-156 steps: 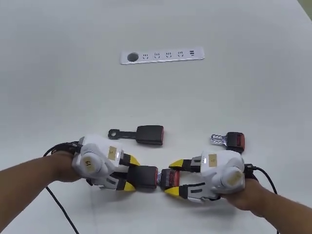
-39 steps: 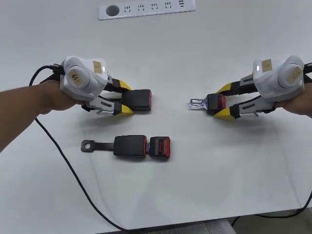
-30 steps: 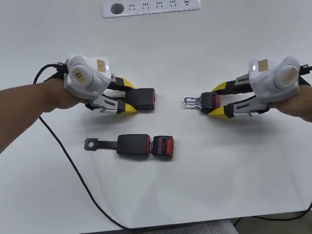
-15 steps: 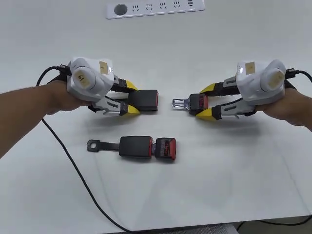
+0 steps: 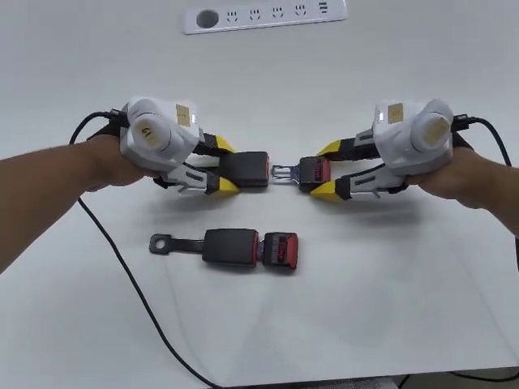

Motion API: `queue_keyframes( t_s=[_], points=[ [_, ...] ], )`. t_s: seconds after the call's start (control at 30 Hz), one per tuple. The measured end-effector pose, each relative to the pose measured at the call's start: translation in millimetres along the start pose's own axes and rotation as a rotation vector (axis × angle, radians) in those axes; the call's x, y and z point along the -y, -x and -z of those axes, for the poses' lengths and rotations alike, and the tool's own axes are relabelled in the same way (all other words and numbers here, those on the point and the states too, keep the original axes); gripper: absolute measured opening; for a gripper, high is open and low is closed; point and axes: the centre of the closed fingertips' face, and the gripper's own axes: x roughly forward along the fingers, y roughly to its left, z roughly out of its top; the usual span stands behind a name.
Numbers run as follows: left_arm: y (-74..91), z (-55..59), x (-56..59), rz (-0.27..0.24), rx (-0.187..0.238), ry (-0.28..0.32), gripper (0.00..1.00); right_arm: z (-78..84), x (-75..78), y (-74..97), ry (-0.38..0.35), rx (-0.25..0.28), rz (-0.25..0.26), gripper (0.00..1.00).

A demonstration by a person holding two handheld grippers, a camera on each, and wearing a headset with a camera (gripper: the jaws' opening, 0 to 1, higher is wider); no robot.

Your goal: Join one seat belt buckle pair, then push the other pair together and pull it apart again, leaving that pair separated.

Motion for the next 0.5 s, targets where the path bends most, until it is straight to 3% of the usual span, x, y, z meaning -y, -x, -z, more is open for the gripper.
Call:
queue_keyframes(
  t_s=[0.07,0.13,0.17,0.3,0.5],
  points=[
    [-0.1,0.0,0.1,0.0,-0.004,0.001,0.34,-2.3,-0.3,-3.2,0.009,-0.005,-0.007,0.36],
    [-0.3,-0.1,0.1,0.001,-0.012,-0.003,0.34,-3.1,2.6,-5.9,0.071,-0.032,-0.007,0.36],
    [-0.5,-0.2,0.1,0.003,-0.017,-0.007,0.34,-5.2,2.9,-7.7,0.037,-0.031,-0.008,0.35],
    [-0.9,-0.4,0.3,0.008,-0.023,-0.021,0.34,-11.1,2.3,-15.5,0.041,-0.035,-0.017,0.35],
    [-0.9,-0.5,-0.6,0.008,-0.02,-0.017,0.34,-9.7,2.4,-13.1,0.05,-0.04,-0.026,0.35]
  ],
)
